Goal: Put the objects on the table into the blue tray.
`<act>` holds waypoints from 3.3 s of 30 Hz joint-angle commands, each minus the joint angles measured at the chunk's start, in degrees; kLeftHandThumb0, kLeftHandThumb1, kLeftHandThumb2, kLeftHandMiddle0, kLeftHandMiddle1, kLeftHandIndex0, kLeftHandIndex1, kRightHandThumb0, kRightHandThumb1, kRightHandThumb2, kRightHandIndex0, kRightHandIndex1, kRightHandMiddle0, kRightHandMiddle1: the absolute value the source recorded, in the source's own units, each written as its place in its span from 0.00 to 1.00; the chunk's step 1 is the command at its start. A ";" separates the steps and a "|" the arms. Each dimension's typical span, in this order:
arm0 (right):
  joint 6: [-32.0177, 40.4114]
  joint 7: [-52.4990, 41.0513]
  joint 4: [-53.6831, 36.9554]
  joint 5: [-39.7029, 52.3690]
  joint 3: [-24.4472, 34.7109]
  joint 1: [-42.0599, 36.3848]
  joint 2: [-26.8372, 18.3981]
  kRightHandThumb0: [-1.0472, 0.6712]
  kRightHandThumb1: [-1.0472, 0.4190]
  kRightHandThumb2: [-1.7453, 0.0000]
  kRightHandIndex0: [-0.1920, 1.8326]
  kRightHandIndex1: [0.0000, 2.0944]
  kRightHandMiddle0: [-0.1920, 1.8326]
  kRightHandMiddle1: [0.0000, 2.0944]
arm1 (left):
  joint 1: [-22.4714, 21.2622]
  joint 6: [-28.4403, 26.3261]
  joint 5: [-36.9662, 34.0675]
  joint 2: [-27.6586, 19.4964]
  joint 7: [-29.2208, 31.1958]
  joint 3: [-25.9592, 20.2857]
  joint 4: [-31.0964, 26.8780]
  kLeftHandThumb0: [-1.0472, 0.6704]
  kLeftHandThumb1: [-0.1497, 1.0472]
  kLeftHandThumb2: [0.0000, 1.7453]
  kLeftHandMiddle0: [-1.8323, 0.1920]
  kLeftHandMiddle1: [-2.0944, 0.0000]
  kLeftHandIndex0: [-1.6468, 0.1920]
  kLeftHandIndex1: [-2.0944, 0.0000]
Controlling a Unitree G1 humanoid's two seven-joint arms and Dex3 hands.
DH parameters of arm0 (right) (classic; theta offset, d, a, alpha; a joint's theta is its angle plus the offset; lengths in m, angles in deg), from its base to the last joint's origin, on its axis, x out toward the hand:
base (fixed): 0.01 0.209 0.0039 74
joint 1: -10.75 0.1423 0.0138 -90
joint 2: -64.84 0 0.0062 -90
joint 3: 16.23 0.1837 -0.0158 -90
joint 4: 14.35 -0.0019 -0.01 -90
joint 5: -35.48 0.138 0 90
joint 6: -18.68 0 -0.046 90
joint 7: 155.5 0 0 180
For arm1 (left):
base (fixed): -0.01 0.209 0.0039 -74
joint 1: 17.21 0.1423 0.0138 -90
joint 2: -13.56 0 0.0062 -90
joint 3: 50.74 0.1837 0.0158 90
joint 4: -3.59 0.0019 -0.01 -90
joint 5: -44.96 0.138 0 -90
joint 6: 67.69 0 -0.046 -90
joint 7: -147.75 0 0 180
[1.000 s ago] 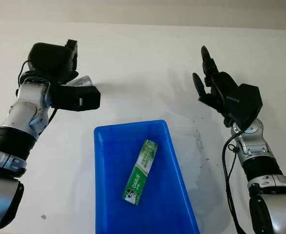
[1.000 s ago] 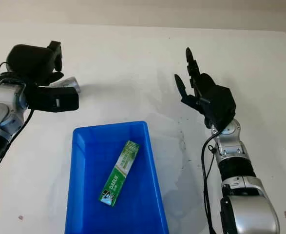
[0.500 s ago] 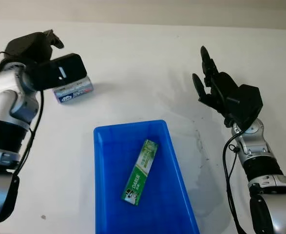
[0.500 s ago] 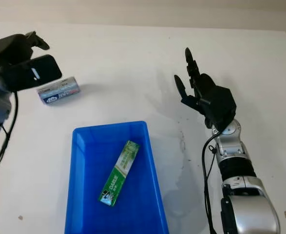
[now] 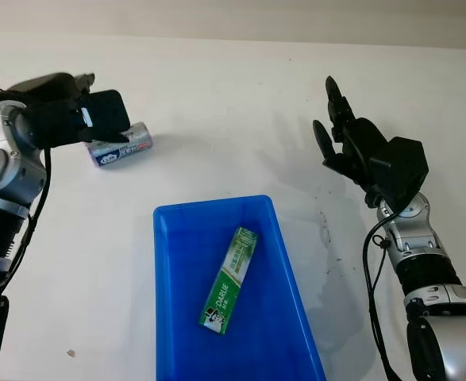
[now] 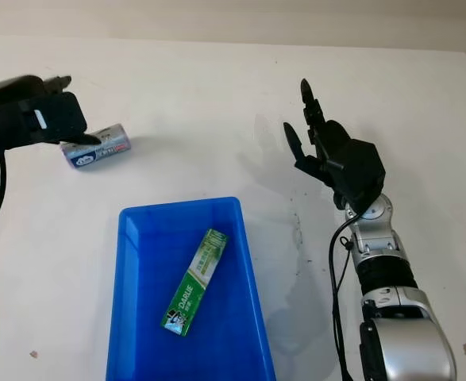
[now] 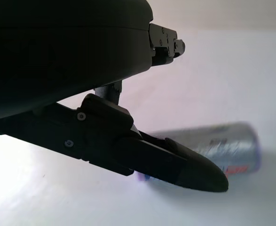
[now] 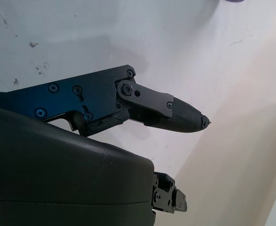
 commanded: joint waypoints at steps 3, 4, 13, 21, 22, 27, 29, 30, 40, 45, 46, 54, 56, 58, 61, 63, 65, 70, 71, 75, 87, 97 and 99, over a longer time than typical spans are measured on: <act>0.00 0.36 -0.67 -0.12 0.27 0.16 -0.66 0.25 0.00 0.61 0.00 0.00 0.00 0.00 | -1.63 1.53 1.40 1.68 -2.25 2.61 5.07 0.01 0.96 0.03 0.72 0.00 0.86 0.95; -0.16 0.21 -0.56 0.09 0.37 0.20 -0.59 0.25 0.00 0.61 0.00 0.00 0.00 0.00 | -1.95 1.91 1.83 2.02 -2.54 3.35 6.28 0.01 0.97 0.03 0.71 0.00 0.85 0.95; -0.67 0.36 -0.67 0.08 0.36 0.21 -0.66 0.25 0.00 0.61 0.00 0.00 0.00 0.00 | -5.61 4.33 4.66 6.03 -5.02 8.81 19.54 0.00 0.98 0.03 0.98 0.00 1.00 0.52; -0.16 0.50 -1.39 0.20 0.53 -0.14 -0.70 0.25 0.00 0.62 0.00 0.00 0.00 0.00 | -7.51 5.95 4.69 8.83 -8.93 10.79 27.73 0.07 0.93 0.03 0.86 0.00 0.92 0.93; -0.29 0.53 -1.36 0.20 0.55 -0.20 -0.74 0.25 0.00 0.62 0.00 0.00 0.00 0.00 | -7.73 5.84 5.06 9.03 -9.50 11.28 28.50 0.07 0.93 0.03 0.87 0.00 0.91 0.93; -1.47 1.14 -0.90 -0.37 0.40 -0.41 -1.01 0.25 0.00 0.62 0.00 0.00 0.00 0.00 | -9.57 5.87 6.19 9.87 -13.23 13.32 33.70 0.11 0.92 0.03 0.87 0.00 0.93 0.97; -1.43 0.88 -0.69 -0.14 0.44 -0.31 -0.96 0.25 0.00 0.62 0.00 0.00 0.00 0.00 | -10.48 6.39 6.94 10.13 -14.77 14.45 36.15 0.11 0.94 0.03 0.96 0.00 0.90 0.95; -1.35 0.79 -0.59 -0.03 0.48 -0.26 -0.93 0.25 0.00 0.62 0.00 0.00 0.00 0.00 | -10.87 6.63 7.15 10.26 -15.41 14.91 37.20 0.11 0.94 0.03 0.97 0.00 0.89 0.96; -1.30 0.52 -0.85 0.29 0.70 -0.31 -1.04 0.25 0.00 0.62 0.00 0.00 0.00 0.00 | -12.27 10.87 7.18 10.47 -20.51 17.32 43.13 0.25 0.94 0.03 0.89 0.00 0.75 0.92; -0.89 0.55 -1.47 0.43 0.80 -0.59 -0.99 0.25 0.00 0.62 0.00 0.00 0.00 0.00 | -11.53 13.09 5.40 10.44 -23.68 16.57 43.70 0.32 0.98 0.04 0.79 0.00 0.73 0.93; -0.89 0.68 -1.61 0.33 0.77 -0.65 -1.00 0.25 0.00 0.62 0.00 0.00 0.00 0.00 | -11.53 13.56 5.08 10.48 -23.77 16.53 43.97 0.33 0.99 0.04 0.78 0.00 0.73 0.94; -1.66 0.72 -0.53 0.04 0.59 -0.28 -0.97 0.25 0.00 0.62 0.00 0.00 0.00 0.00 | -11.49 16.92 4.85 10.04 -26.31 17.37 45.18 0.40 1.00 0.23 0.95 0.00 0.92 0.47; -1.73 0.67 -0.40 -0.10 0.45 -0.15 -0.93 0.24 0.00 0.62 0.00 0.00 0.00 0.00 | -11.25 16.75 4.42 10.06 -29.07 16.80 44.66 0.41 1.00 0.29 0.96 0.07 0.96 0.39; -1.78 0.77 -0.35 -0.26 0.33 -0.08 -0.87 0.24 0.00 0.62 0.00 0.00 0.00 0.00 | -10.17 18.14 3.52 9.73 -35.02 15.60 43.60 0.42 1.00 0.27 0.82 0.02 0.91 0.14; -1.85 0.88 -0.34 -0.41 0.25 -0.05 -0.81 0.24 0.00 0.62 0.00 0.00 0.00 0.00 | -9.29 20.64 2.23 9.28 -39.78 14.44 43.33 0.42 1.00 0.26 0.64 0.00 0.85 0.02; -1.79 0.98 -0.52 -0.55 0.19 -0.10 -0.83 0.25 0.00 0.62 0.00 0.00 0.00 0.00 | -8.98 22.37 1.26 8.88 -42.08 13.53 43.45 0.40 1.00 0.24 0.61 0.00 0.82 0.00; -1.52 0.80 -0.47 -0.28 0.38 -0.15 -0.83 0.24 0.00 0.62 0.00 0.00 0.00 0.00 | -9.26 22.14 0.63 8.89 -42.53 12.90 43.29 0.40 1.00 0.25 0.62 0.00 0.82 0.00; -0.76 0.23 -0.79 0.38 0.69 -0.39 -0.89 0.24 0.00 0.63 0.00 0.00 0.00 0.00 | -9.72 22.53 -1.25 8.74 -42.17 11.32 42.35 0.41 1.00 0.24 0.57 0.00 0.75 0.00; -0.84 0.20 -0.84 0.49 0.73 -0.43 -0.85 0.24 0.00 0.63 0.00 0.00 0.00 0.00 | -9.60 23.26 -1.60 8.54 -42.36 11.04 42.10 0.41 1.00 0.24 0.56 0.00 0.73 0.00; -1.14 0.07 -0.78 0.44 0.62 -0.41 -0.87 0.24 0.00 0.62 0.00 0.00 0.00 0.00 | -9.62 24.07 -3.01 8.19 -41.92 9.65 40.66 0.41 1.00 0.24 0.54 0.00 0.69 0.00; -1.12 0.38 -1.18 -0.41 0.16 -0.61 -0.83 0.25 0.00 0.61 0.00 0.00 0.00 0.00 | -4.16 25.90 -7.90 5.43 -40.17 1.82 20.57 0.42 1.00 0.25 0.55 0.00 0.76 0.00; -1.45 0.78 -1.43 -1.15 -0.17 -0.55 -0.73 0.25 0.00 0.60 0.00 0.00 0.00 0.00 | 7.58 21.22 -13.70 5.53 -29.63 -7.69 -13.50 0.40 1.00 0.27 0.43 0.00 0.63 0.00; -1.34 0.81 -1.46 -1.28 -0.26 -0.42 -0.68 0.25 0.00 0.61 0.00 0.00 0.00 0.00 | 10.39 21.39 -17.88 5.53 -24.73 -9.82 -20.46 0.39 1.00 0.28 0.41 0.00 0.61 0.00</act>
